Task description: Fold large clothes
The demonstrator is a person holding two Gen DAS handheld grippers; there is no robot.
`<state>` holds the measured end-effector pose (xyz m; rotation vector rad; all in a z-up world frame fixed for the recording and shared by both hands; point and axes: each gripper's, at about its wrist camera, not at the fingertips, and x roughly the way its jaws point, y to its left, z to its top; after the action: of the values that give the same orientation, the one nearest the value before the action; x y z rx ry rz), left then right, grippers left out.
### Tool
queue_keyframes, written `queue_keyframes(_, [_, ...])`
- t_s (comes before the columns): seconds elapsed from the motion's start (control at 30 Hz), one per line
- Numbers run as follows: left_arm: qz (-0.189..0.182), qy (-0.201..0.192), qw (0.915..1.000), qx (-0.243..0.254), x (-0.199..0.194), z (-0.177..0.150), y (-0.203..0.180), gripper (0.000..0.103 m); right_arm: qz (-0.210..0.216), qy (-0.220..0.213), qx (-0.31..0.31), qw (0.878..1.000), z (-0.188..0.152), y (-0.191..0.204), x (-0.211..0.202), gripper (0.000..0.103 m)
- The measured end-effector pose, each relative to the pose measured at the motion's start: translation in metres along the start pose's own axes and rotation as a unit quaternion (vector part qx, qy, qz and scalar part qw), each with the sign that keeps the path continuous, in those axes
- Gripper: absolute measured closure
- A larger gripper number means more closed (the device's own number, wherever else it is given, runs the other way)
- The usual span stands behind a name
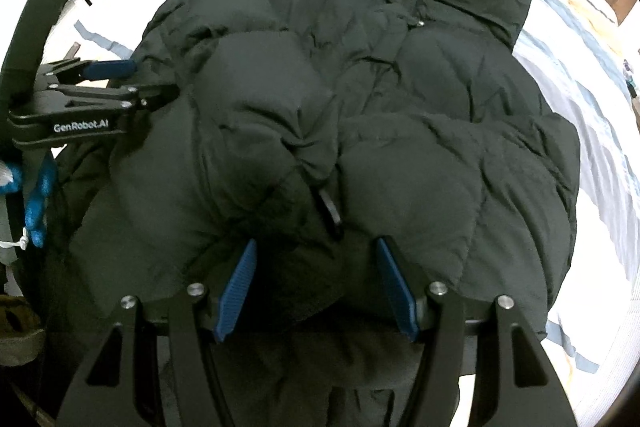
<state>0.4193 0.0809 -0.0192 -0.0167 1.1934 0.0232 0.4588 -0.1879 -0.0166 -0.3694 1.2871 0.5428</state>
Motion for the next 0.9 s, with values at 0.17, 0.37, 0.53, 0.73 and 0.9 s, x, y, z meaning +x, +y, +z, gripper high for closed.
queue_keyframes(0.17, [0.008,0.004,1.0000,0.002,0.000,0.001,-0.001,0.018,0.000,0.008,-0.002,1.000,-0.005,-0.009,0.000,0.043])
queue_keyframes(0.37, [0.017,0.008,0.9998,0.004,0.001,0.002,-0.003,0.018,-0.001,0.010,-0.005,1.000,-0.009,-0.012,0.001,0.043])
queue_keyframes(0.53, [0.029,0.014,0.9994,0.013,-0.001,0.003,-0.008,0.017,0.000,0.007,0.000,1.000,-0.013,-0.016,0.000,0.043])
queue_keyframes(0.73, [0.038,0.016,0.9989,0.021,-0.005,0.003,-0.013,0.017,0.000,0.001,0.014,1.000,-0.019,-0.025,-0.006,0.043])
queue_keyframes(0.9, [0.044,0.019,0.9984,0.030,-0.012,0.002,-0.018,0.017,0.007,-0.003,0.029,1.000,-0.023,-0.032,-0.011,0.043])
